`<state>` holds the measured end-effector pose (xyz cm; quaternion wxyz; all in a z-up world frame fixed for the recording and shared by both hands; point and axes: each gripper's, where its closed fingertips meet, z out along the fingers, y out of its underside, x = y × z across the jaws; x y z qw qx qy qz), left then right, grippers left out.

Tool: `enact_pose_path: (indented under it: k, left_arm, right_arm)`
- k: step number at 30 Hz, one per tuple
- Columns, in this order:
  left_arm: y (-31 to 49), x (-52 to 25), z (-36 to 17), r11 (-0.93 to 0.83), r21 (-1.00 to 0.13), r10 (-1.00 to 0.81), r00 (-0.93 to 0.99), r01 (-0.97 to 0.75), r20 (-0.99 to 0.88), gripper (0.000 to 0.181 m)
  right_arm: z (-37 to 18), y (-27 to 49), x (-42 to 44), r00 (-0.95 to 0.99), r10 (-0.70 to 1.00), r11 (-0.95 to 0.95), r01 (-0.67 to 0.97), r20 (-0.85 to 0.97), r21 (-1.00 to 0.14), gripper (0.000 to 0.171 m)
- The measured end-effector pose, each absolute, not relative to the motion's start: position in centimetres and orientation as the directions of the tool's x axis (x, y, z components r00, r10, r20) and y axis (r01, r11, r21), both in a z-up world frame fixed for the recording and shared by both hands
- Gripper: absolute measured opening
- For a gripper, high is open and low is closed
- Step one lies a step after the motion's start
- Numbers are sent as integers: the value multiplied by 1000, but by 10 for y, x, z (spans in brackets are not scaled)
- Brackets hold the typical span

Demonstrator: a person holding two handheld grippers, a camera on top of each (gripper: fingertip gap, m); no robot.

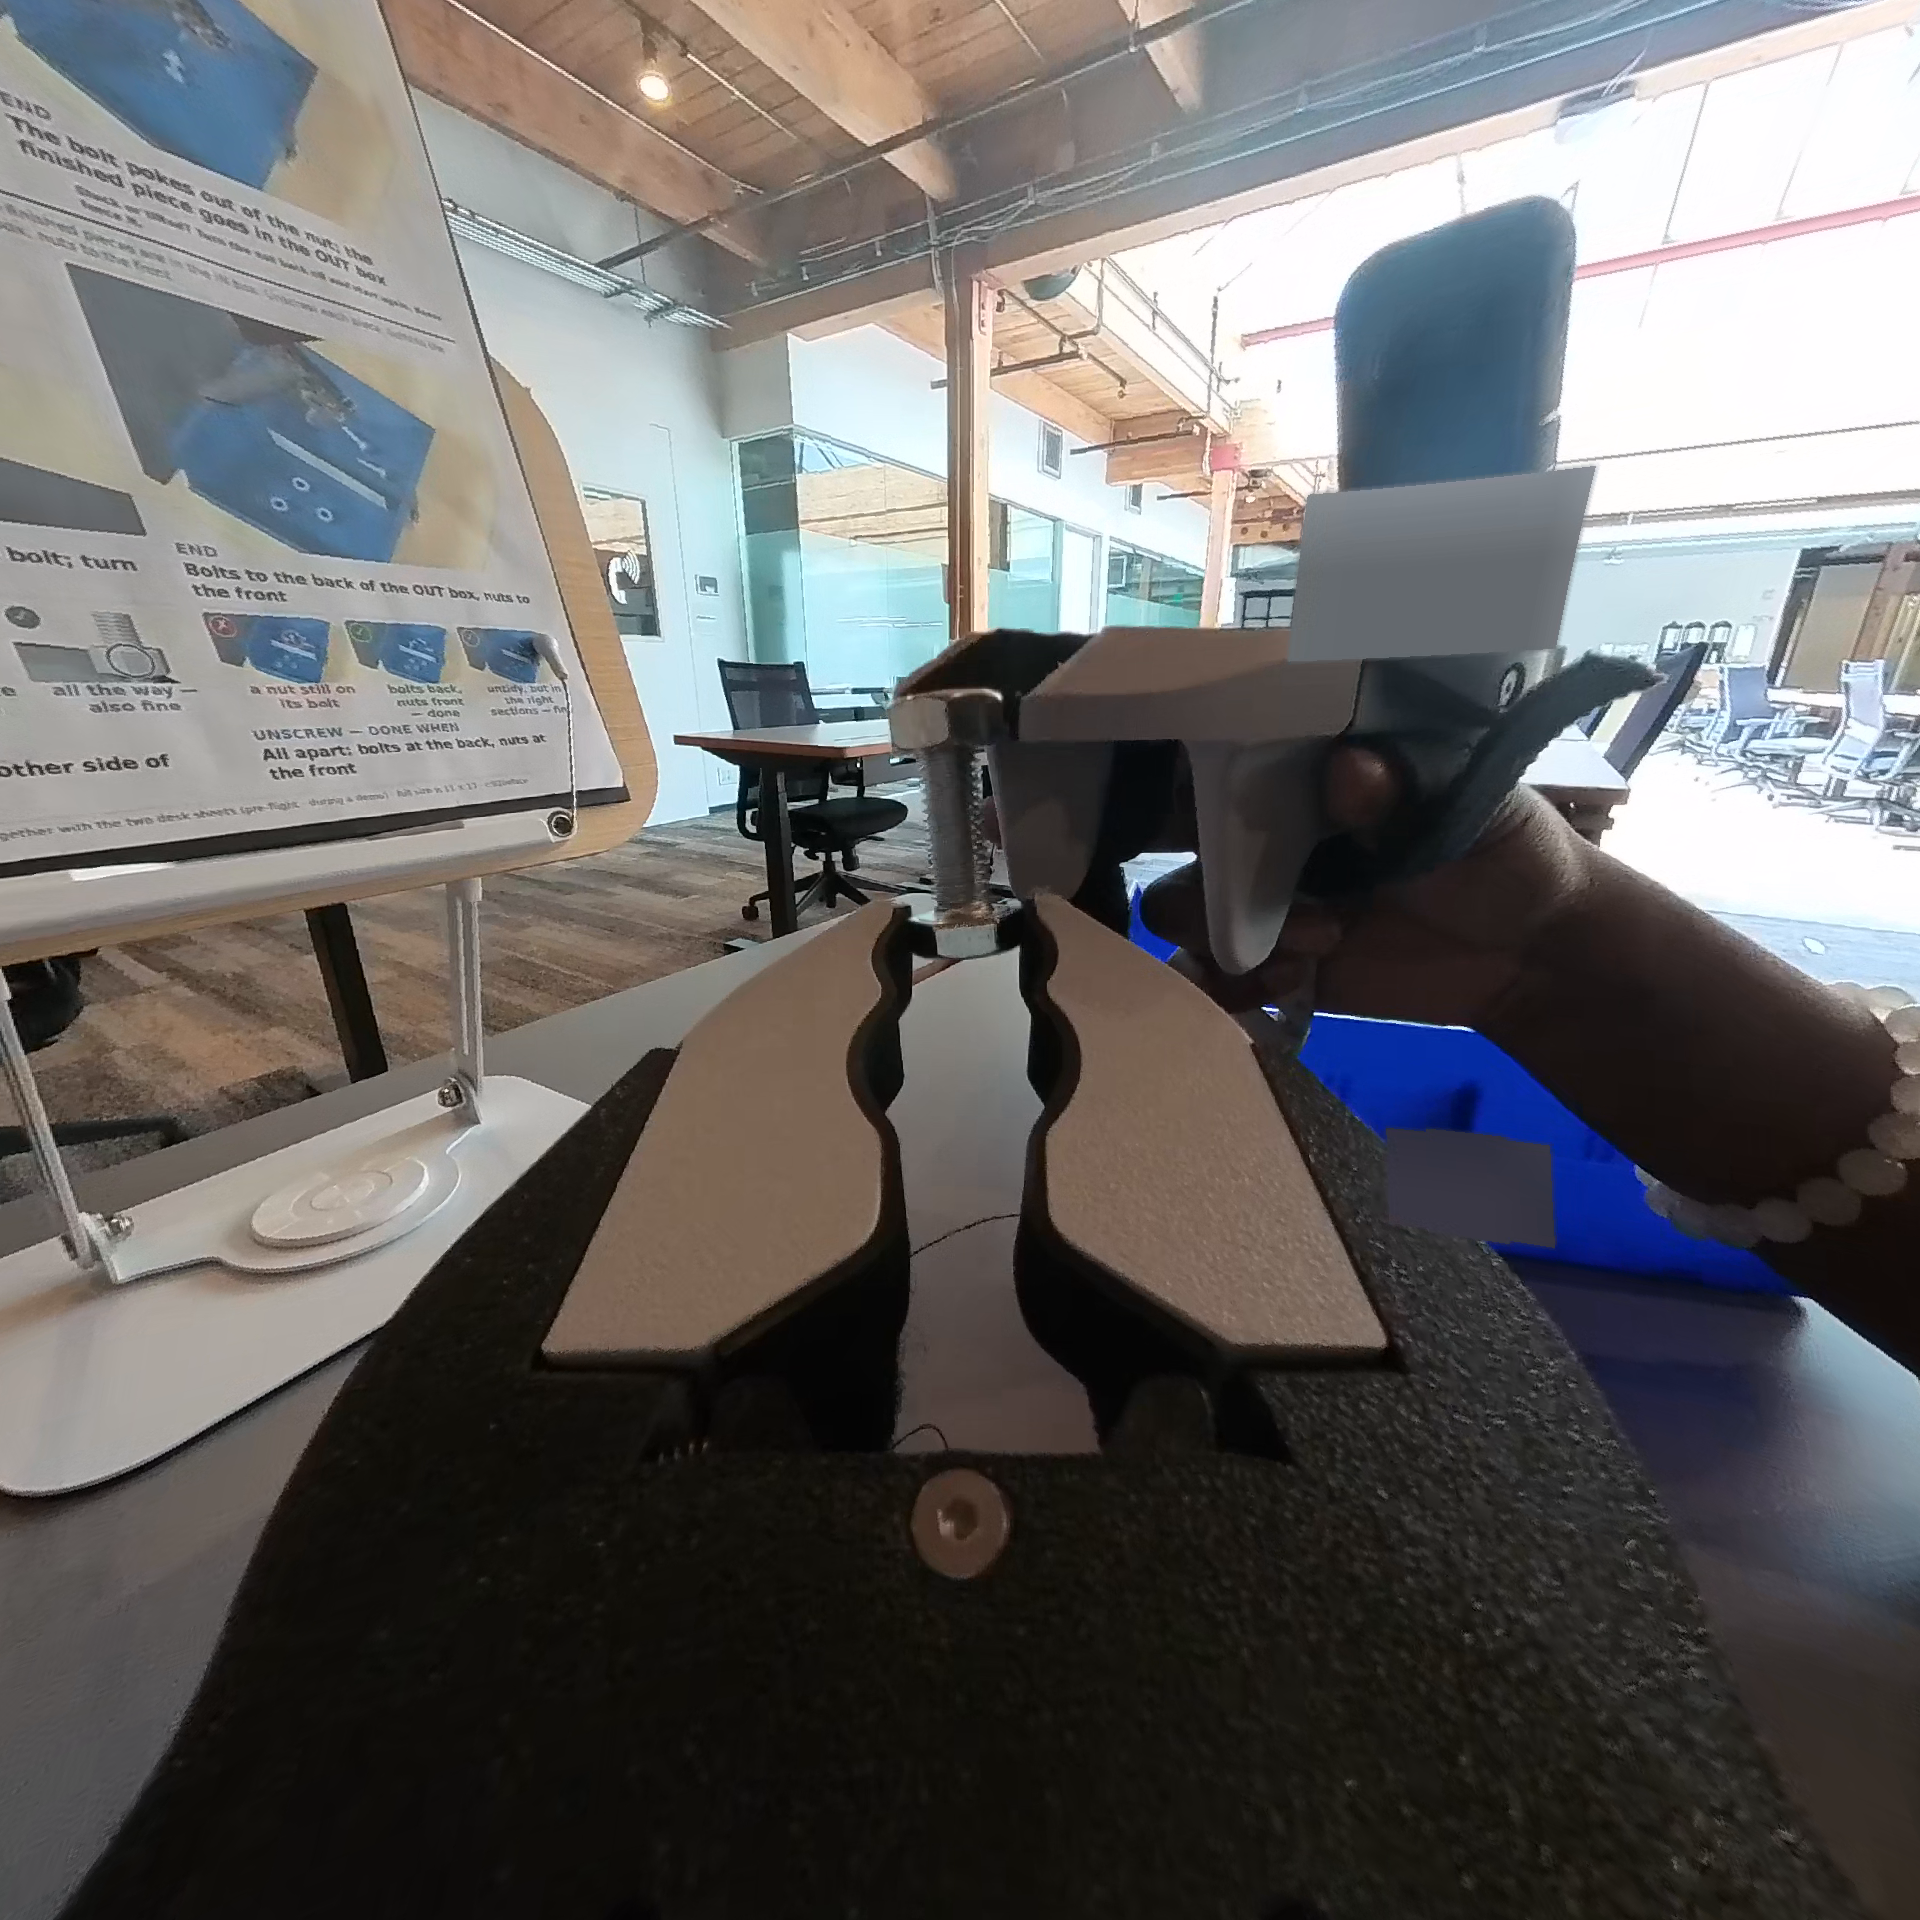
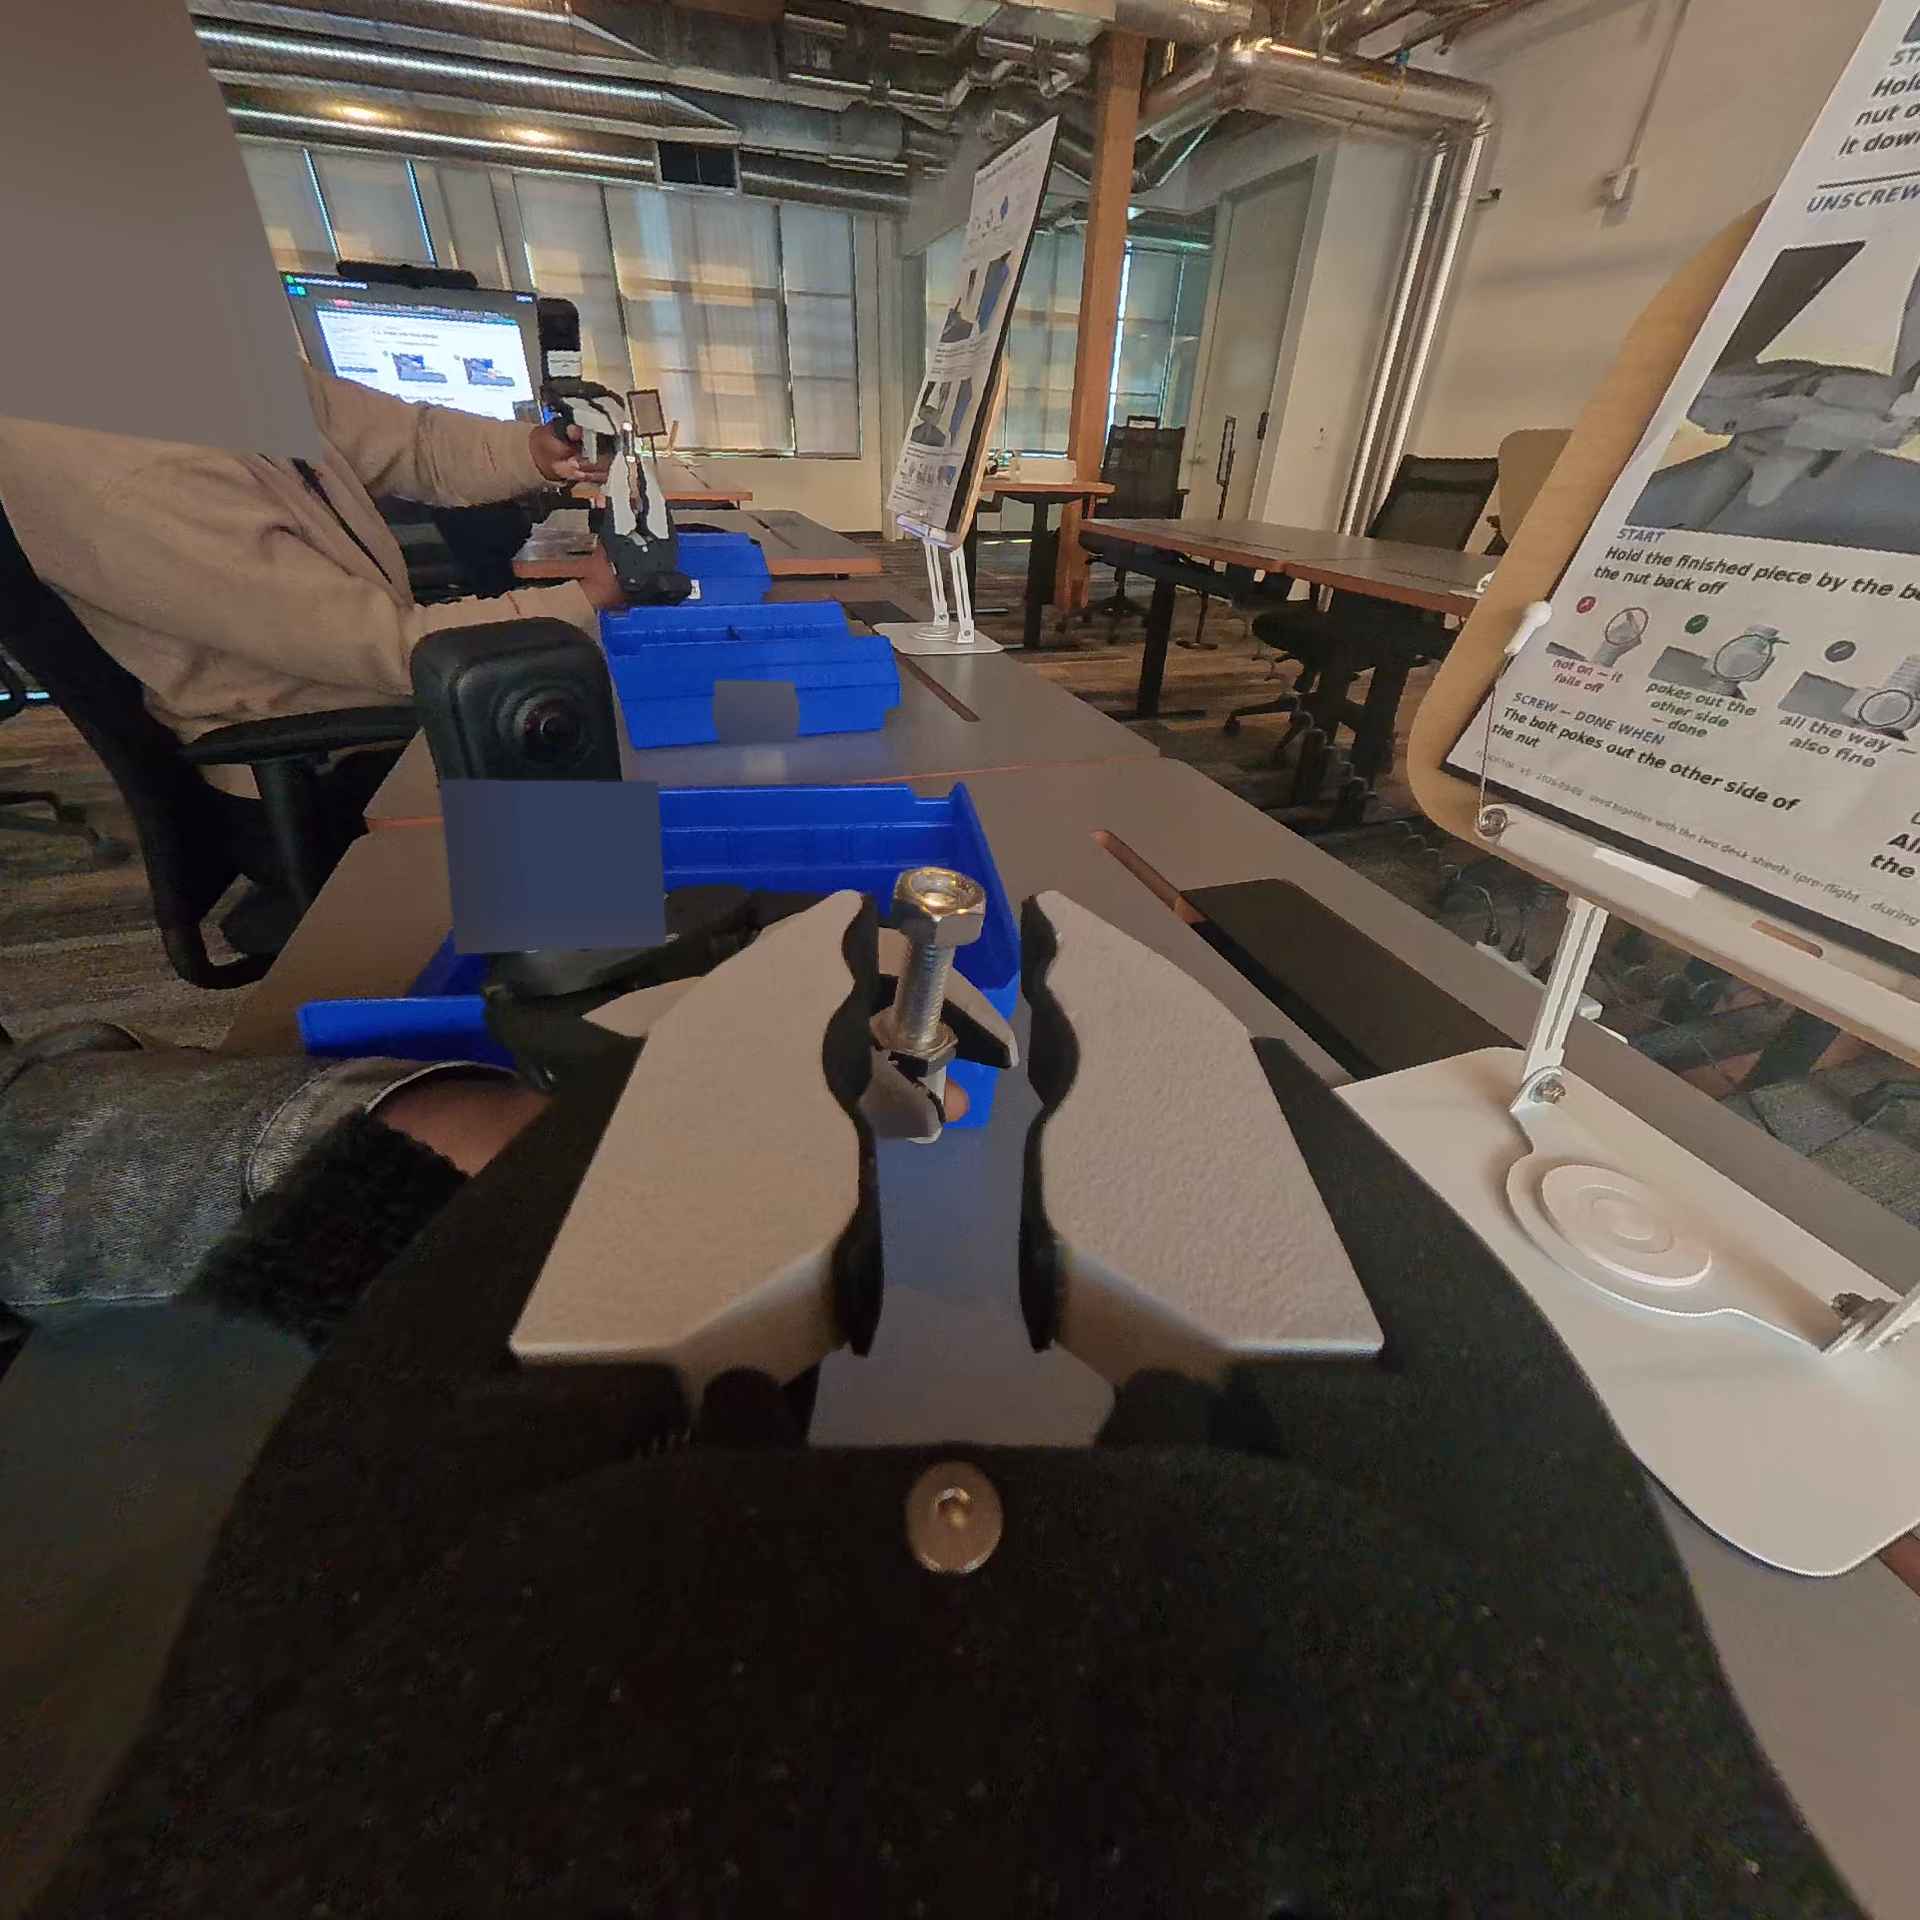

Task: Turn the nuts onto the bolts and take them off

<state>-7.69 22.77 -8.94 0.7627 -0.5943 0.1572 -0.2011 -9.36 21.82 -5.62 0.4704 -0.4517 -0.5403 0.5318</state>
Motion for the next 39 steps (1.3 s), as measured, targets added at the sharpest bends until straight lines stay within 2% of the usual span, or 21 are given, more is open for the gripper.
enact_pose_path:
  k: [8, 11, 13, 20, 23, 33, 35, 37, 39]
  left_arm:
    - [226, -76, -88, 218, -968, -495, 869, 121, -3, 20]
    - [225, -79, -85, 225, -966, -493, 870, 129, 2, 20]
    - [225, -80, -85, 226, -966, -490, 872, 128, 1, 20]
    - [227, -76, -89, 216, -968, -499, 867, 128, 4, 20]
    - [227, -75, -89, 216, -968, -497, 868, 126, 2, 20]
    - [226, -74, -89, 219, -968, -500, 866, 126, -1, 20]
    - [226, -74, -89, 217, -968, -501, 865, 129, 3, 20]
    - [226, -75, -88, 220, -966, -501, 865, 134, 6, 20]
    - [227, -75, -88, 220, -967, -498, 867, 129, 2, 20]
  right_arm:
    - [-58, 221, -92, -139, 989, 43, 3, 43, -999, 22]
    - [-54, 235, -82, -76, 996, 52, -11, 53, -999, 6]
    - [-49, 238, -76, -79, 996, 40, -40, 43, -998, 4]
    - [-52, 223, -85, -132, 990, 37, -18, 39, -999, 29]
    - [-53, 219, -88, -149, 988, 23, -15, 25, -1000, 31]
    - [-56, 219, -91, -140, 989, 44, -7, 45, -999, 24]
    - [-56, 221, -89, -137, 989, 46, -14, 47, -999, 19]
    - [-56, 229, -86, -102, 994, 44, -17, 45, -999, 7]
    - [-54, 233, -81, -94, 994, 47, -34, 50, -998, 8]
